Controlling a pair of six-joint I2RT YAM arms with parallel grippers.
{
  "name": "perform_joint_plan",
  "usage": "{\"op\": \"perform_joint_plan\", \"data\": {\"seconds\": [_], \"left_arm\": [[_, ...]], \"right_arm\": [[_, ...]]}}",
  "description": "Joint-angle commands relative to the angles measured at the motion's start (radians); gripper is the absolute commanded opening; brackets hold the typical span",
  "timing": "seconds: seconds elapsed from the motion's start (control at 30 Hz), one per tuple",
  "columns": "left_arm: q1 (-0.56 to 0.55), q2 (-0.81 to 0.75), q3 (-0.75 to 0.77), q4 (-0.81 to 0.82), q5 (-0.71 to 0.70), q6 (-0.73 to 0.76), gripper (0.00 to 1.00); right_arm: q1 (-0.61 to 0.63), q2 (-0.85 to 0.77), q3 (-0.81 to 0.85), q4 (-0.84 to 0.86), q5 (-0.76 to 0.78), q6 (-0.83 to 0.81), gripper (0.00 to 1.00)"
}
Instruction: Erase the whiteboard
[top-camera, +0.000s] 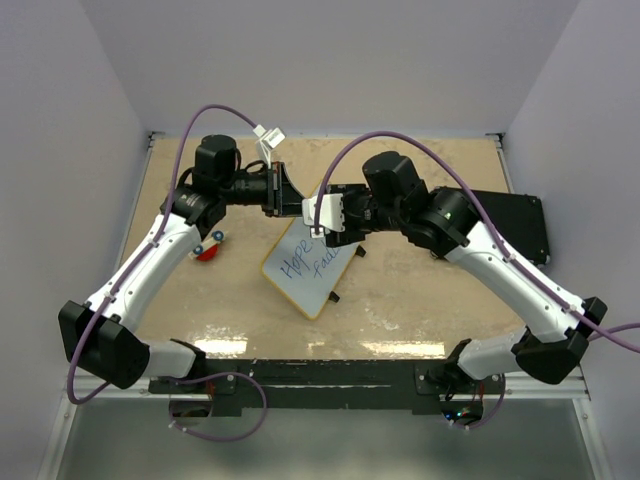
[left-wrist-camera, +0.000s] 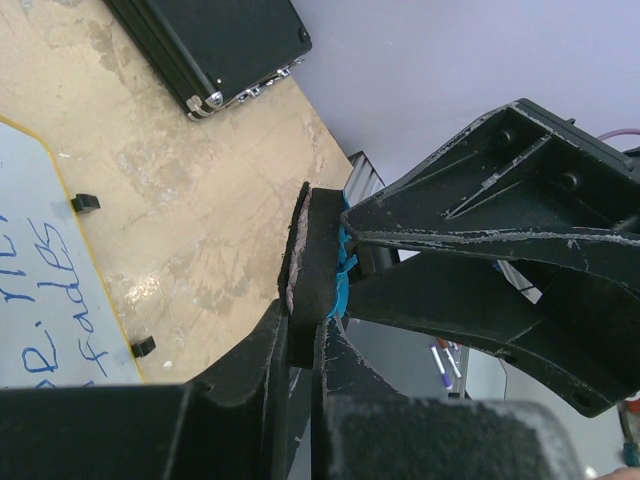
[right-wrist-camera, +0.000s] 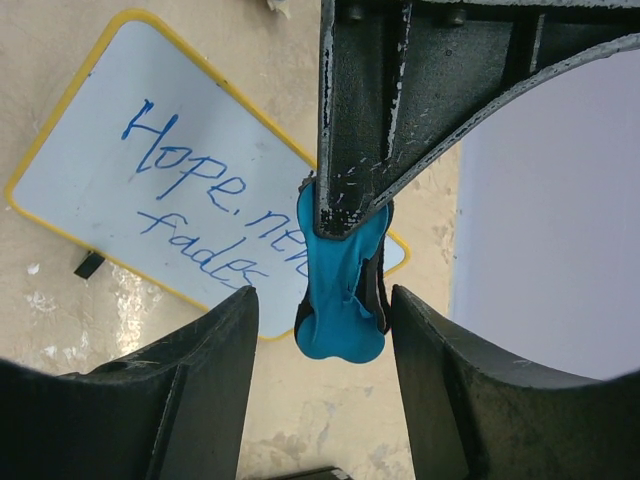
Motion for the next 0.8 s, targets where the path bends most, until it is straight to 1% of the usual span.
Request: {"op": "perform_joint_plan", "data": {"seconds": [0.0, 0.2, 0.3, 0.53, 0.63, 0.77], "left_arm": [[0.0, -0.012, 0.032, 0.022, 0.019, -0.008, 0.0], [-0.008, -0.013, 0.028, 0.025, 0.027, -0.011, 0.0], [-0.009, -0.013, 0.026, 0.028, 0.031, -0.014, 0.0], [-0.014, -0.013, 0.025, 0.03, 0.038, -0.015, 0.0], [-0.015, -0.013, 0.023, 0.03, 0.041, -0.017, 0.0], [-0.015, -0.013, 0.022, 0.031, 0.044, -0.018, 0.0]], "right_arm": [[0.004, -0.013, -0.005, 0.025, -0.025, 0.014, 0.57], [0.004, 0.006, -0.002, 0.038, -0.009, 0.004, 0.55], [0.004, 0.021, 0.012, 0.04, -0.005, -0.001, 0.52], [0.005, 0.032, 0.02, 0.045, -0.011, -0.001, 0.48], [0.005, 0.041, 0.02, 0.057, -0.009, 0.004, 0.45], [0.01, 0.047, 0.028, 0.055, -0.011, 0.013, 0.38]]}}
